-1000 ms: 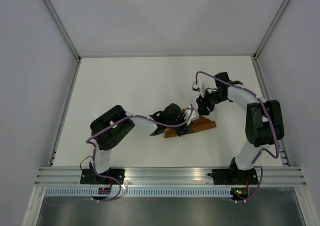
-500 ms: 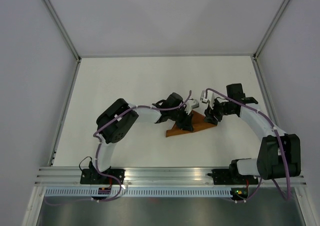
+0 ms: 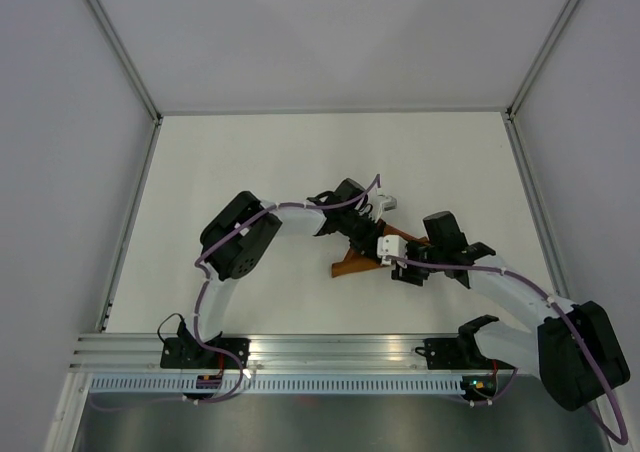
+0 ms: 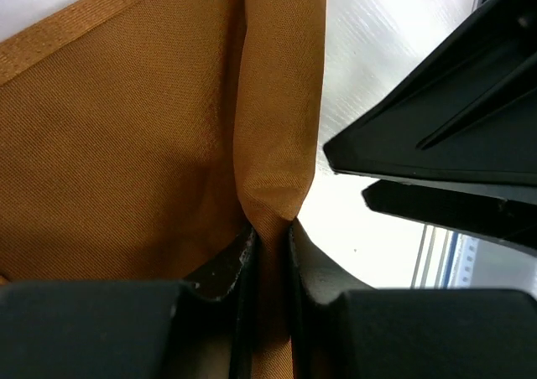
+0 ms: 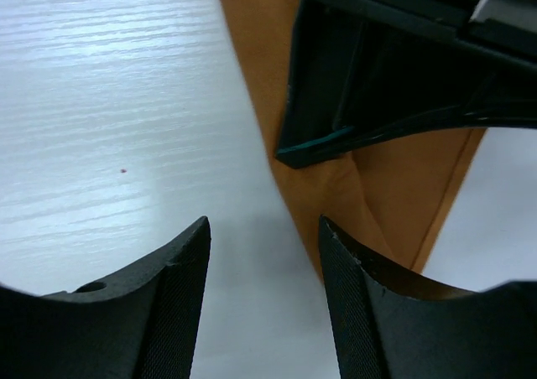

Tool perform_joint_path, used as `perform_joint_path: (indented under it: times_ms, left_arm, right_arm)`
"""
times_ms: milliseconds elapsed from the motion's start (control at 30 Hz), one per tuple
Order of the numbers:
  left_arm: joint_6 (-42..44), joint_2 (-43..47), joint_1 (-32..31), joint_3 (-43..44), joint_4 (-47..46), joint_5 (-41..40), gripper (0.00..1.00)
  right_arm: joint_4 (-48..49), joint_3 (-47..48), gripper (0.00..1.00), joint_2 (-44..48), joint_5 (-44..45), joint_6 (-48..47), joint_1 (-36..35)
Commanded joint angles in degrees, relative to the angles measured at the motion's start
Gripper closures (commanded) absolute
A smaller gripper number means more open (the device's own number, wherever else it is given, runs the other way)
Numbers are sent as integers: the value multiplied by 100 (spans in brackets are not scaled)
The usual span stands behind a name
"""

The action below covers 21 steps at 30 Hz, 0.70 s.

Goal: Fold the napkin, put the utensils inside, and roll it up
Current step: Roll the napkin with the utensil

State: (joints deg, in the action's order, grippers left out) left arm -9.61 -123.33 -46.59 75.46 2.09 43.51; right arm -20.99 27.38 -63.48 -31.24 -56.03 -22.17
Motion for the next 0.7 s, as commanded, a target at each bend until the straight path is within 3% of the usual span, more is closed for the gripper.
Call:
perform_joint_path:
  times_ms: [0, 467, 667]
  left_arm:
    - [-173, -587, -17, -120, 1470, -431, 98]
    - [-261, -798, 80, 188, 1716, -158, 98]
    - [-243, -807, 124, 241, 1751, 8, 93]
  right_arm:
    - [895, -4, 40, 12, 417, 92, -155]
    - [1089, -136, 41, -674, 751, -277, -639]
    - [1036, -13, 48, -1008, 743, -338, -648]
